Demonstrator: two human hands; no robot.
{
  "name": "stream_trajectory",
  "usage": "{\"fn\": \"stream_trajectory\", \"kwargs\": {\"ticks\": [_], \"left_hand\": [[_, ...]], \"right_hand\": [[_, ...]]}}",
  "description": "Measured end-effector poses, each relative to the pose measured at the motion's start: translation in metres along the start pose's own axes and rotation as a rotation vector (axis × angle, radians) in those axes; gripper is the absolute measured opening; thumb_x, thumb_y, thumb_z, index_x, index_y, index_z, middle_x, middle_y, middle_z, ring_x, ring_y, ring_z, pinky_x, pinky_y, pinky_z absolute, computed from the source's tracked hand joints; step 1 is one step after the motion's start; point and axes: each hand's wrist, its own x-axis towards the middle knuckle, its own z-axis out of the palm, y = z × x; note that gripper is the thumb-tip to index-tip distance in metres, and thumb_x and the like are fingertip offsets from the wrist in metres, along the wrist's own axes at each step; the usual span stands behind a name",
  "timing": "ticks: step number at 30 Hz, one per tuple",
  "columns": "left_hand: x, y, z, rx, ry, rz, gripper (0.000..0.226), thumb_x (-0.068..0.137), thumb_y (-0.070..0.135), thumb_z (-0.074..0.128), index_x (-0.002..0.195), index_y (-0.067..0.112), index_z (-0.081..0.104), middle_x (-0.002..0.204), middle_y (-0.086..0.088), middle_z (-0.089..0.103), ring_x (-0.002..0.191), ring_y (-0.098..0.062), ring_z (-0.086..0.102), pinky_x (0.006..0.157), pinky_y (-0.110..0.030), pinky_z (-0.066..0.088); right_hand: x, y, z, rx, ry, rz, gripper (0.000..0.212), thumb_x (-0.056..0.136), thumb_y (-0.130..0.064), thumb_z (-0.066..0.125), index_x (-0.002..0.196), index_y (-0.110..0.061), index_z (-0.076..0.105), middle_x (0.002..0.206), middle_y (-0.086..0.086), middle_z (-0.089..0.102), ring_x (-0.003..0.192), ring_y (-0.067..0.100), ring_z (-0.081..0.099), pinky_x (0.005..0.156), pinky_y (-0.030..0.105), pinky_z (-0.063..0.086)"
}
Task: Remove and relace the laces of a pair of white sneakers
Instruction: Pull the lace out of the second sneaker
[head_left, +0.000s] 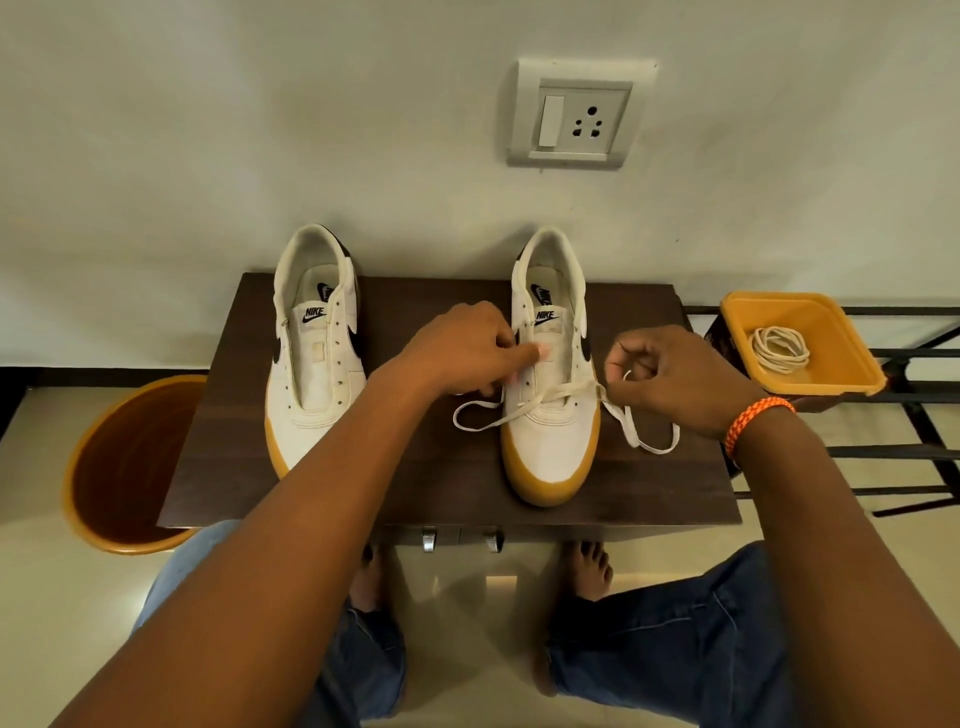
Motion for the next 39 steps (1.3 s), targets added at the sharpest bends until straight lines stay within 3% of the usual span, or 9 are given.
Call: {"fn": "stream_trajectory", "kwargs": {"ticks": [3, 5, 12, 19, 22, 27, 31, 35, 39], "left_hand": [[-0.006, 0.000, -0.004, 0.125, -0.256, -0.031, 0.057, 0.068, 0.081, 0.077, 0.076, 0.025, 0.077, 0.068, 0.016, 0.074, 0.070, -0.007, 0.075, 0.076, -0.035, 0.061], [-0.007, 0.000, -0.001, 0.239, -0.293, -0.022, 0.052, 0.066, 0.076, 0.084, 0.076, 0.025, 0.077, 0.068, 0.014, 0.074, 0.072, -0.007, 0.074, 0.070, -0.032, 0.056], [-0.005, -0.004, -0.010, 0.091, -0.183, 0.064, 0.009, 0.082, 0.031, 0.084, 0.076, 0.030, 0.078, 0.081, 0.014, 0.075, 0.080, -0.010, 0.072, 0.074, -0.035, 0.056], [-0.005, -0.010, -0.016, -0.042, -0.078, 0.043, 0.019, 0.092, 0.024, 0.072, 0.077, 0.013, 0.070, 0.081, -0.001, 0.076, 0.070, -0.013, 0.077, 0.084, -0.048, 0.066], [-0.007, -0.004, -0.016, -0.180, -0.055, 0.044, 0.025, 0.096, 0.013, 0.062, 0.072, 0.010, 0.067, 0.082, -0.005, 0.079, 0.078, -0.028, 0.078, 0.079, -0.045, 0.064], [-0.009, -0.002, -0.022, -0.380, -0.004, 0.012, 0.045, 0.097, 0.007, 0.053, 0.056, 0.022, 0.062, 0.085, -0.013, 0.079, 0.082, -0.037, 0.077, 0.066, -0.033, 0.053], [-0.003, -0.009, -0.017, -0.206, -0.019, -0.072, 0.034, 0.096, 0.015, 0.058, 0.063, 0.017, 0.064, 0.078, -0.001, 0.078, 0.077, -0.028, 0.078, 0.074, -0.038, 0.058], [0.001, -0.018, -0.014, 0.028, -0.052, -0.091, 0.020, 0.081, 0.042, 0.065, 0.075, 0.023, 0.070, 0.084, 0.004, 0.076, 0.084, -0.023, 0.074, 0.084, -0.045, 0.062], [-0.001, -0.020, -0.010, 0.199, -0.055, -0.050, 0.021, 0.084, 0.035, 0.074, 0.102, 0.036, 0.064, 0.112, 0.009, 0.065, 0.101, -0.018, 0.063, 0.090, -0.043, 0.057]], "right_hand": [[0.003, -0.007, 0.005, 0.049, -0.020, -0.057, 0.009, 0.085, -0.013, 0.080, 0.081, -0.018, 0.074, 0.045, -0.009, 0.045, 0.045, 0.005, 0.038, 0.058, 0.026, 0.041], [0.007, -0.011, 0.012, 0.030, -0.037, -0.073, 0.009, 0.086, -0.016, 0.080, 0.082, -0.021, 0.075, 0.045, -0.008, 0.044, 0.045, 0.007, 0.039, 0.057, 0.027, 0.042], [0.010, -0.017, 0.025, -0.007, -0.061, -0.086, 0.006, 0.090, -0.023, 0.079, 0.084, -0.024, 0.080, 0.044, -0.008, 0.047, 0.043, 0.006, 0.038, 0.054, 0.026, 0.040], [0.012, -0.020, 0.028, -0.005, -0.030, -0.120, 0.016, 0.090, -0.017, 0.078, 0.099, -0.031, 0.080, 0.045, -0.014, 0.046, 0.044, 0.004, 0.042, 0.052, 0.010, 0.039], [0.012, -0.018, 0.027, -0.016, -0.014, -0.122, 0.018, 0.087, -0.015, 0.081, 0.097, -0.030, 0.078, 0.046, -0.013, 0.045, 0.044, 0.005, 0.041, 0.052, 0.009, 0.039], [0.012, -0.018, 0.027, 0.001, -0.007, -0.114, 0.020, 0.083, -0.014, 0.084, 0.088, -0.025, 0.069, 0.052, -0.007, 0.049, 0.047, 0.006, 0.043, 0.065, 0.024, 0.050], [0.012, -0.021, 0.027, 0.005, -0.077, -0.119, 0.012, 0.083, -0.019, 0.087, 0.082, -0.023, 0.075, 0.046, -0.010, 0.048, 0.045, 0.004, 0.043, 0.063, 0.006, 0.040], [0.013, -0.022, 0.029, -0.009, -0.057, -0.113, 0.017, 0.083, -0.020, 0.087, 0.096, -0.028, 0.080, 0.046, -0.018, 0.049, 0.044, 0.004, 0.043, 0.053, 0.009, 0.038], [0.014, -0.019, 0.028, -0.019, -0.014, -0.107, 0.039, 0.082, -0.020, 0.088, 0.117, -0.030, 0.076, 0.051, -0.012, 0.050, 0.046, 0.003, 0.046, 0.053, 0.012, 0.041]]}}
